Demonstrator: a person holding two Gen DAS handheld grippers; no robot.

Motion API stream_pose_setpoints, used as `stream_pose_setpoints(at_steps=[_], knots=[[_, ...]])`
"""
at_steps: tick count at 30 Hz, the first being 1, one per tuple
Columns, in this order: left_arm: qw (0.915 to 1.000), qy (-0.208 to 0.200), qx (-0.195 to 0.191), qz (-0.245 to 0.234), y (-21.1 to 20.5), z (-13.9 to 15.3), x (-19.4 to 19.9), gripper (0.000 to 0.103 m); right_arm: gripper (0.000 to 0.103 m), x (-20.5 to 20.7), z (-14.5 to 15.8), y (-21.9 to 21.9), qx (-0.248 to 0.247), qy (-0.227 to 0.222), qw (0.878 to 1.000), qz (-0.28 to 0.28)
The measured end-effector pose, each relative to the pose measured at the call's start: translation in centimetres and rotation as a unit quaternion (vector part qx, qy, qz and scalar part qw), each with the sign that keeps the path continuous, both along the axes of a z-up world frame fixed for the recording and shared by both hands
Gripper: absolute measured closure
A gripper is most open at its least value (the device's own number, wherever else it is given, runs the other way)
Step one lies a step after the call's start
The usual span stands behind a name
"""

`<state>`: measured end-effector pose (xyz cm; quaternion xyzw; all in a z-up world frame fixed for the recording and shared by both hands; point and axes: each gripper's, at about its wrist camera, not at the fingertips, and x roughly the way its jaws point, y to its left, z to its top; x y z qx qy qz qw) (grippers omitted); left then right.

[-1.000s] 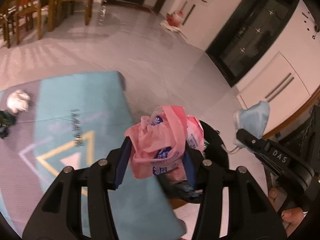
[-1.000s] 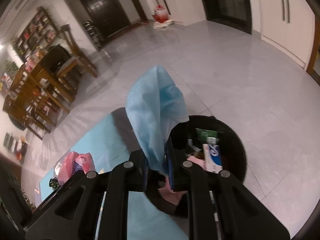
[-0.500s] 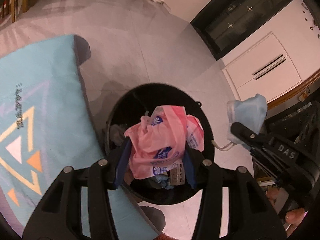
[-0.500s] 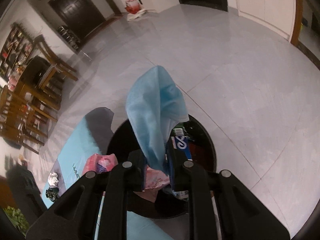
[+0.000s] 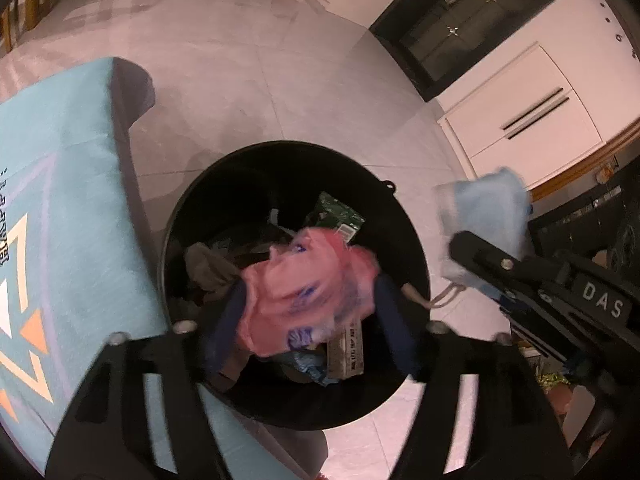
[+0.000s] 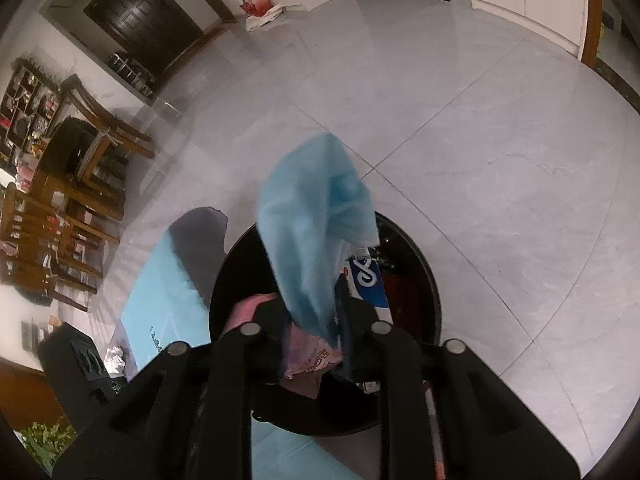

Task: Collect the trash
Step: 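Carry the pink bag and blue cloth over the black bin and open both tools, then return both open tools from the bin to the remaining trash on the rug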

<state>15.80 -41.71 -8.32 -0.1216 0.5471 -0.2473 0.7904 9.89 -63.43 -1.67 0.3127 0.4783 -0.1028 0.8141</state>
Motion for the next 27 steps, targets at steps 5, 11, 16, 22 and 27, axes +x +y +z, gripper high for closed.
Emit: stream_pose_setpoints(at_steps=[5,11,16,22,27], knots=[[0.9993,-0.036,-0.005,-0.007,0.6,1.6,-0.7,0.012,0.057,0.5,0.8,0.9,-0.018,-0.008,1.0,-0.001],[0.9971,-0.074,0.002,0.021,3.5,4.1,-1.6,0.005,0.035,0.5,1.7,2.0,-0.015,-0.035,0.999,-0.001],[0.9915,-0.101,0.016,0.081,9.7,5.9,-2.8,0.003,0.028,0.6,2.7,3.5,-0.017,-0.056,0.998,0.007],[0.9802,-0.11,0.059,0.153,17.5,6.6,-4.5,0.003,0.013,1.0,4.5,7.5,-0.058,-0.093,0.994,0.028],[0.9624,-0.123,0.12,0.211,25.6,7.2,-7.8,0.003,0.003,0.4,6.9,11.9,-0.113,-0.175,0.976,0.055]])
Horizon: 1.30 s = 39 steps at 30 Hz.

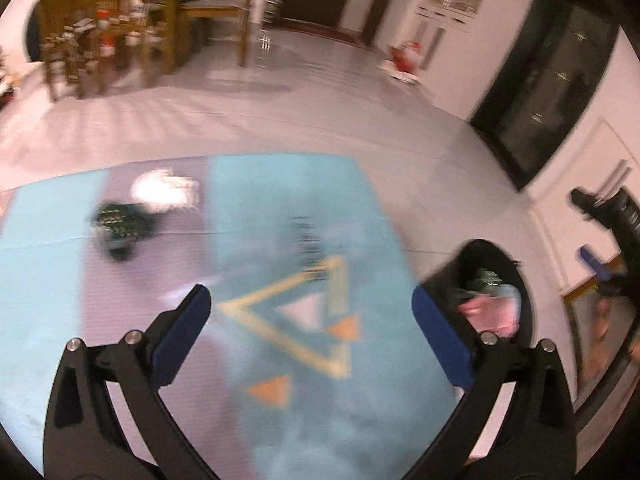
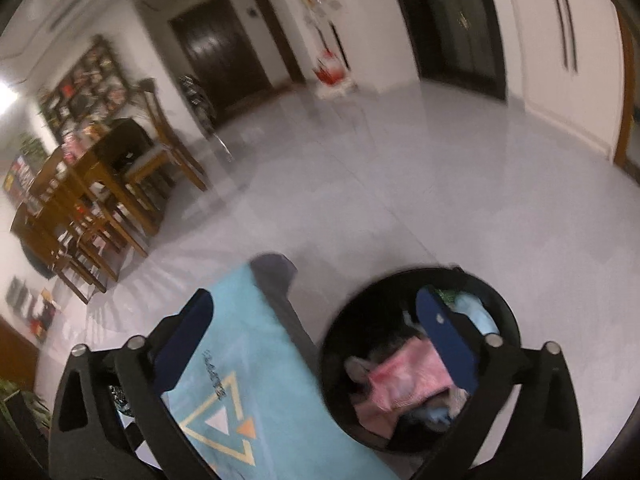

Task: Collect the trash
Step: 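Return both open tools from the bin to the remaining trash on the rug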

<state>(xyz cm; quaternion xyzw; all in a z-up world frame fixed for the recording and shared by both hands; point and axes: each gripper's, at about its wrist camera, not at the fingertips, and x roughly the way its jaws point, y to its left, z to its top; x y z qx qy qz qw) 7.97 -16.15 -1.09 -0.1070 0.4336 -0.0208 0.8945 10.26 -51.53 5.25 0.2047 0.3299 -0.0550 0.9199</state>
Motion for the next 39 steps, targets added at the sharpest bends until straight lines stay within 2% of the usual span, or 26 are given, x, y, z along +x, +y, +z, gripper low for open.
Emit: stream_pose_setpoints(at_steps=[4,7,9,10,12,14,18,21,25,29,33,39], knots=[[0.9978,0.0,0.031,0.059,6.0,-0.3,-1.9,0.003,0.003,0.5,0.3,4.4,-0.07,-0.012,0.997,0.033],[0.9943,-0.019,0.029,0.101,10.1,-0.7,-3.3,0.003,0.003,0.9,-0.3,7.2,-0.108,-0.005,0.993,0.052],[0.9913,-0.027,0.001,0.129,12.3,-1.1,-4.0,0.003,0.003,1.1,-0.9,9.5,-0.134,-0.004,0.989,0.066],[0.9877,-0.021,-0.027,0.153,13.7,-1.6,-4.3,0.003,0.003,1.2,-1.2,10.5,-0.15,-0.004,0.986,0.069],[0.9824,-0.016,-0.048,0.18,14.9,-2.0,-4.6,0.003,0.003,1.2,-1.8,13.1,-0.191,-0.012,0.979,0.077],[0.9807,-0.037,-0.05,0.186,15.4,-2.1,-4.7,0.003,0.003,1.3,-2.6,15.8,-0.215,-0.021,0.971,0.098],[0.9819,-0.053,-0.021,0.181,15.9,-1.8,-4.6,0.003,0.003,1.3,-4.2,19.3,-0.214,-0.013,0.966,0.141],[0.9777,-0.066,-0.017,0.199,16.7,-1.5,-4.7,0.003,0.003,1.0,-5.4,21.8,-0.227,-0.002,0.961,0.158],[0.9763,-0.058,-0.04,0.205,18.2,-1.6,-4.7,0.003,0.003,0.9,-6.6,24.0,-0.232,0.024,0.954,0.189],[0.9765,-0.031,-0.062,0.204,18.8,-2.2,-4.4,0.003,0.003,0.5,-8.3,25.6,-0.226,0.073,0.943,0.234],[0.9795,-0.019,-0.067,0.189,18.6,-2.3,-4.1,0.003,0.003,-0.4,-8.8,26.9,-0.263,0.071,0.931,0.245],[0.9794,-0.024,-0.051,0.194,18.6,-2.2,-4.3,0.003,0.003,-1.5,-8.8,27.1,-0.269,0.067,0.926,0.257]])
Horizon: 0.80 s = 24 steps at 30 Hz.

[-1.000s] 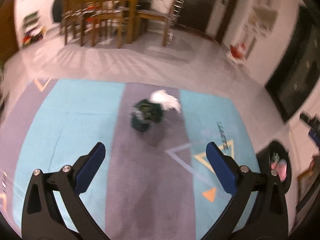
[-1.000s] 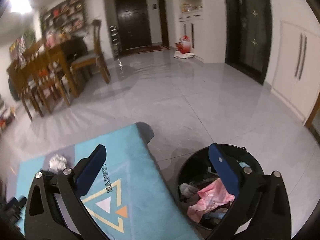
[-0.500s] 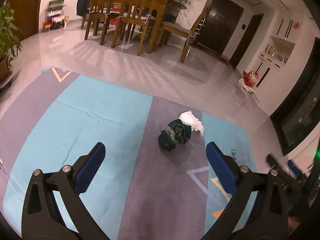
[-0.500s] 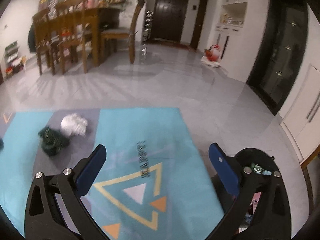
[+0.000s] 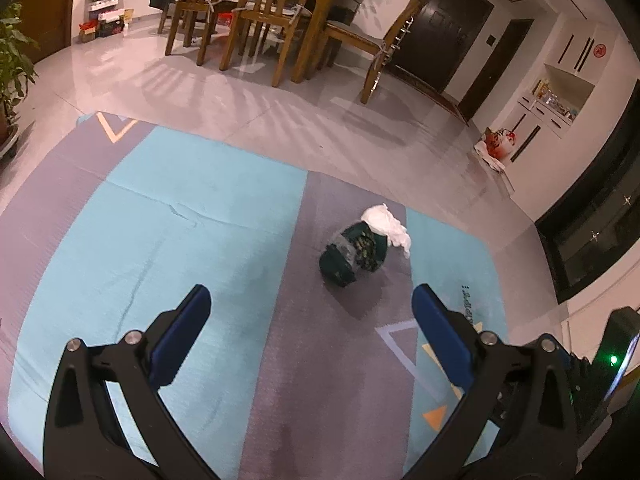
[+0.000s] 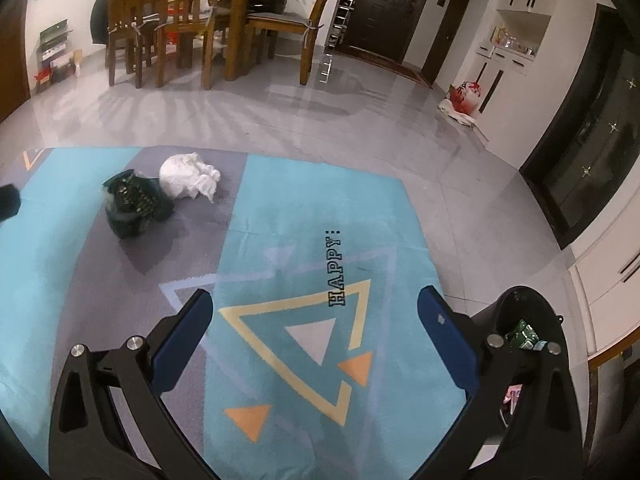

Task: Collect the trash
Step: 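Return both open tools from the bin to the remaining trash on the rug, then grasp the dark green bag with the left tool while the right tool grasps the white tissue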

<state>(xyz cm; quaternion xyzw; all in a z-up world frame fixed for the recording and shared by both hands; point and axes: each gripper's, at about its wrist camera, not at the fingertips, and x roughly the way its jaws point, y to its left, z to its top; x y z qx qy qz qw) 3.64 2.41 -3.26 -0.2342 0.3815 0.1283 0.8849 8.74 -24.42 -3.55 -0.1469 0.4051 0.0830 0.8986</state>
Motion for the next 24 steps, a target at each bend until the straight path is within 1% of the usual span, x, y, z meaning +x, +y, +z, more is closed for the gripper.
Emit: stream_pose_setpoints(at_steps=[3,6,9,10,11,13,16,17,18,19,20,22,24], knots=[[0.9999,-0.001,-0.009,0.006,0.4,0.0,0.1,0.003,0.003,0.1,0.0,-0.1,0.006,0.006,1.0,-0.001],[0.9999,-0.006,-0.014,0.004,0.6,-0.1,0.5,0.003,0.008,0.3,0.2,-0.6,0.022,0.018,1.0,-0.006],[0.9998,0.008,-0.017,-0.006,0.8,-1.5,2.1,0.004,0.011,0.5,0.4,-0.8,0.038,0.029,0.999,-0.004],[0.9994,0.019,-0.022,-0.017,0.8,-2.2,3.0,0.008,0.014,0.5,0.4,-1.0,0.041,0.03,0.999,-0.005],[0.999,0.027,-0.027,-0.025,0.7,-2.6,3.5,0.014,0.015,0.5,0.5,-1.1,0.042,0.03,0.999,-0.007],[0.9978,0.027,-0.043,-0.042,0.6,-3.0,3.9,0.021,0.021,0.7,0.5,-1.5,0.046,0.035,0.998,-0.01],[0.9959,0.008,-0.064,-0.063,0.3,-3.4,4.1,0.022,0.03,1.4,0.6,-2.1,0.067,0.064,0.995,-0.021],[0.9952,0.008,-0.064,-0.074,0.0,-3.6,4.5,0.022,0.032,1.7,0.7,-2.2,0.082,0.074,0.994,-0.017],[0.9949,0.008,-0.057,-0.082,-0.3,-3.7,5.1,0.022,0.036,2.1,0.8,-2.2,0.101,0.086,0.991,-0.007],[0.9952,0.008,-0.048,-0.085,-0.5,-3.7,5.7,0.022,0.039,2.3,0.9,-2.3,0.109,0.09,0.99,-0.004],[0.9956,0.005,-0.038,-0.085,-0.7,-3.7,6.5,0.022,0.04,2.6,0.9,-2.4,0.118,0.093,0.989,-0.008],[0.9951,-0.002,-0.041,-0.09,-0.9,-3.8,7.7,0.023,0.043,2.9,0.9,-2.7,0.125,0.097,0.987,-0.02],[0.9934,-0.002,-0.044,-0.107,-1.2,-4.3,9.1,0.033,0.044,3.0,0.6,-2.9,0.135,0.111,0.984,-0.026]])
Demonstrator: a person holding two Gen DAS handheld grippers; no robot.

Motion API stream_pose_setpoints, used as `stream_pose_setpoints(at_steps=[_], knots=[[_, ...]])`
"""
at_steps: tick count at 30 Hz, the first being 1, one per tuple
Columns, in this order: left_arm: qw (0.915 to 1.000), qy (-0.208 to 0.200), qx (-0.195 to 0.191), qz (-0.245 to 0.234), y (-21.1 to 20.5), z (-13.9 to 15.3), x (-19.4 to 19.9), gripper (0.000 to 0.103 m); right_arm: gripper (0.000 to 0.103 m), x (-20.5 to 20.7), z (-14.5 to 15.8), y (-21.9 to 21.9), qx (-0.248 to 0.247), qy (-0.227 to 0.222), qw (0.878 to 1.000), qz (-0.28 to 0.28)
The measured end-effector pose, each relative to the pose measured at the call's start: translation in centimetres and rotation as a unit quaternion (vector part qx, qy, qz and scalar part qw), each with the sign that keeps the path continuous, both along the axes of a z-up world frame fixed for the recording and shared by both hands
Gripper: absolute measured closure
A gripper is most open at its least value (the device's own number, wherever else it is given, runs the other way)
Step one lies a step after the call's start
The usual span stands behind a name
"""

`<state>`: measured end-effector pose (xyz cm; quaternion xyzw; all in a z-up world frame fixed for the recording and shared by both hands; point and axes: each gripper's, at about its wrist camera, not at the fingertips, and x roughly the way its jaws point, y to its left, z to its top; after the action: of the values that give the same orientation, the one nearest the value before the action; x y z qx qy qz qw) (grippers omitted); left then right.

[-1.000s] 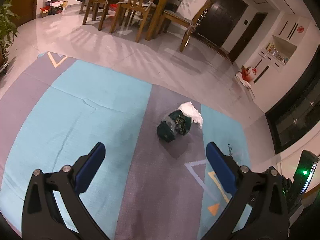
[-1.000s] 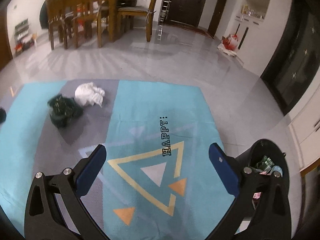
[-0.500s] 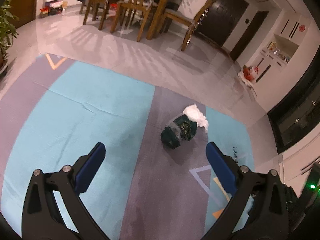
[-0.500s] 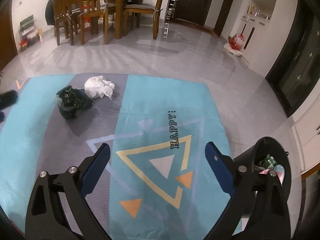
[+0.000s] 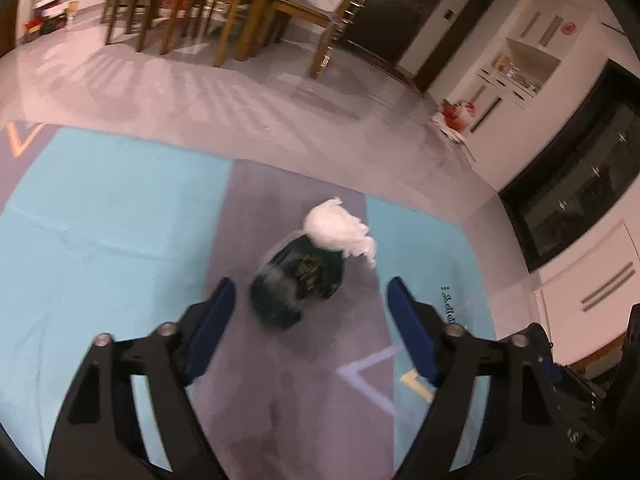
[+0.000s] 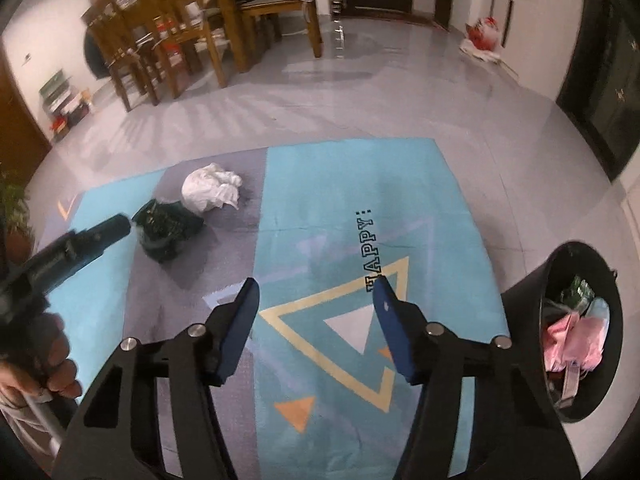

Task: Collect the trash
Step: 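Grasp the dark green bag with the left tool while the right tool grasps the white tissue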

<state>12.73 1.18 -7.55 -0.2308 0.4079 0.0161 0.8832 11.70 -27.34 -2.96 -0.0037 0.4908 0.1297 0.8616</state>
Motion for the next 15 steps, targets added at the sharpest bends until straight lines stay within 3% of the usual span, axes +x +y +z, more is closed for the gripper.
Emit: stream_pose_setpoints(at_steps=[2,5,7,8,9,12,15], knots=[[0.9998,0.015,-0.005,-0.012,-0.3,-0.8,1.2,0.048,0.044,-0.2,0.0,0.0,0.005,0.004,1.0,0.007],[0.9995,0.013,-0.021,-0.02,-0.4,-1.7,1.8,0.049,0.044,-0.5,0.3,0.2,-0.005,-0.004,1.0,0.017],[0.9994,0.018,-0.018,-0.022,-0.5,-2.2,1.7,0.073,0.044,-0.8,0.5,0.5,-0.005,-0.006,1.0,0.021],[0.9992,0.024,-0.025,-0.019,-0.3,-2.5,1.7,0.094,0.044,-0.8,0.5,0.6,-0.002,-0.007,1.0,0.023],[0.9988,0.031,-0.035,-0.013,0.0,-2.8,1.6,0.098,0.044,-0.9,0.6,0.8,0.0,-0.008,1.0,0.026],[0.9967,0.007,-0.081,0.01,0.9,-2.3,0.4,0.102,0.044,-1.2,0.6,1.1,-0.008,-0.014,0.999,0.033],[0.996,-0.008,-0.089,0.009,0.8,-1.0,-0.3,0.102,0.044,-1.1,0.5,1.1,-0.014,-0.012,0.999,0.03]])
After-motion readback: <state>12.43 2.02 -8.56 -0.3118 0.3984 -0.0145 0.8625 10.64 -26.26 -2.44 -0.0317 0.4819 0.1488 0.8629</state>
